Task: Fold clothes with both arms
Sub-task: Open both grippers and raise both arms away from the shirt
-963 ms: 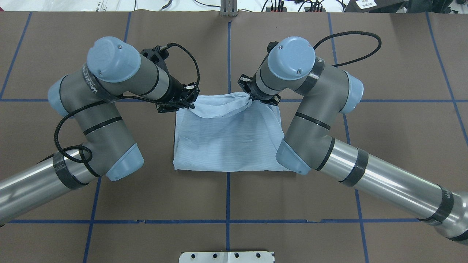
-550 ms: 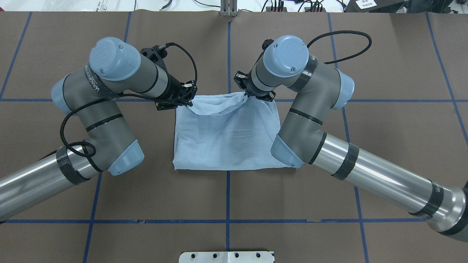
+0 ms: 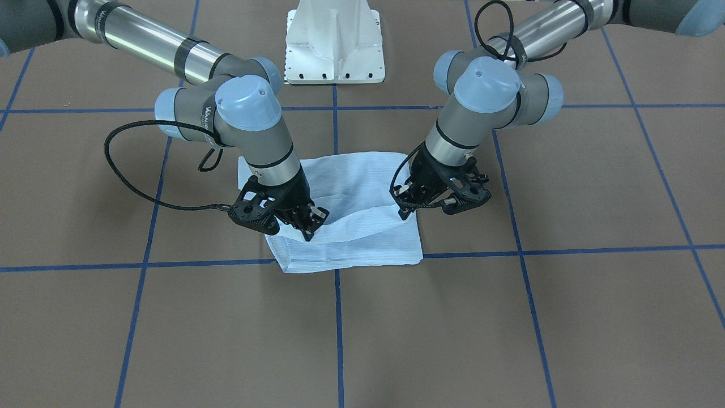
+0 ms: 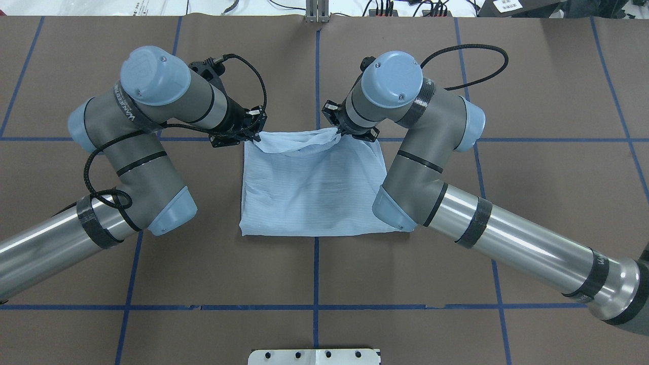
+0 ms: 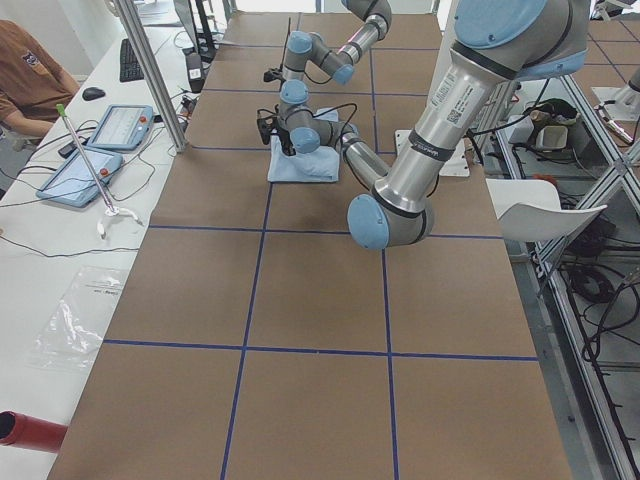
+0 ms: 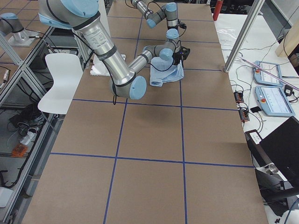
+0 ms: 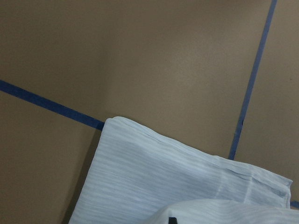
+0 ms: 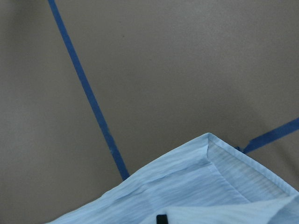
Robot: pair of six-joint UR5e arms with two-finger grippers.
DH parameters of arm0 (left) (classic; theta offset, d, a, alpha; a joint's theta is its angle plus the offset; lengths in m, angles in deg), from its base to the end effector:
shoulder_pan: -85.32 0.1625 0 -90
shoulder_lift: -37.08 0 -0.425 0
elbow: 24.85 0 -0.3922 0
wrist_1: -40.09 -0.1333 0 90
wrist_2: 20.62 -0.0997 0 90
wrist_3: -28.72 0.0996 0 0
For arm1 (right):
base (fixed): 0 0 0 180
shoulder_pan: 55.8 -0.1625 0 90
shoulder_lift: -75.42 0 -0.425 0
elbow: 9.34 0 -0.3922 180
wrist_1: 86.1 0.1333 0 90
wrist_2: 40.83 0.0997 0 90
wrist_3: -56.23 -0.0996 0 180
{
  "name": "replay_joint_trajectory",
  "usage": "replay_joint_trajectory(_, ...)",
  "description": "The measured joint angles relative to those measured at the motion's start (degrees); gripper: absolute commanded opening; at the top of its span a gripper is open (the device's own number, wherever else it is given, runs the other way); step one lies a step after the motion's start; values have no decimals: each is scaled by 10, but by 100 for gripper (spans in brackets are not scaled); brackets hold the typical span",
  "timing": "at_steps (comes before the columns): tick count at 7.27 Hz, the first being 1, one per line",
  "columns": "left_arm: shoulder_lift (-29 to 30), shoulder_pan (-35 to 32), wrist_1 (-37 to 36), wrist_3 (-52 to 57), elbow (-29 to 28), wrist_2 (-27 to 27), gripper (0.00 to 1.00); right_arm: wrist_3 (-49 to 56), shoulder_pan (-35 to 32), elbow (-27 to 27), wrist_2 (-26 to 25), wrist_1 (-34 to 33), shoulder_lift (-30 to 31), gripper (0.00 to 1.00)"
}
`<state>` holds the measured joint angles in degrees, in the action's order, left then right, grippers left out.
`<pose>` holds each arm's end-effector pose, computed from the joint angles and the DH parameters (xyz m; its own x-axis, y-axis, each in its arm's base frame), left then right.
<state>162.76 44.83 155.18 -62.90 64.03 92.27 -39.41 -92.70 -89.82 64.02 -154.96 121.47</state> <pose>0.4713 -0.5267 0.2456 0.3744 -0.3539 -0.8571 0.3536 0.9089 -0.2209 -0.5384 -0.5390 0.2189 0.4095 0.4263 0.8066 -0.4538 0.8622 -0.2253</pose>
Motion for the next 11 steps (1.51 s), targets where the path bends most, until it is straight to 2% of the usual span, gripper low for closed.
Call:
replay_joint_trajectory(1,0,0,1,-2,-2,0,99,-1,0,9,1,17,0,100)
replay_joint_trajectory(4,13,-19,-7,-7,-2,2,100,-2,-3,28,10,46,1,100)
replay_joint_trajectory(7,-9,-48,-9,14,11,13,100,49,-32,23,51,42,15,100)
replay_joint_trajectory(9,-74,-69,-9,102,79,15,100,168,-91,-9,84,28,69,100)
replay_joint_trajectory(11,-151,-121,-9,225,125,19,100,354,-162,-46,106,-57,110,100)
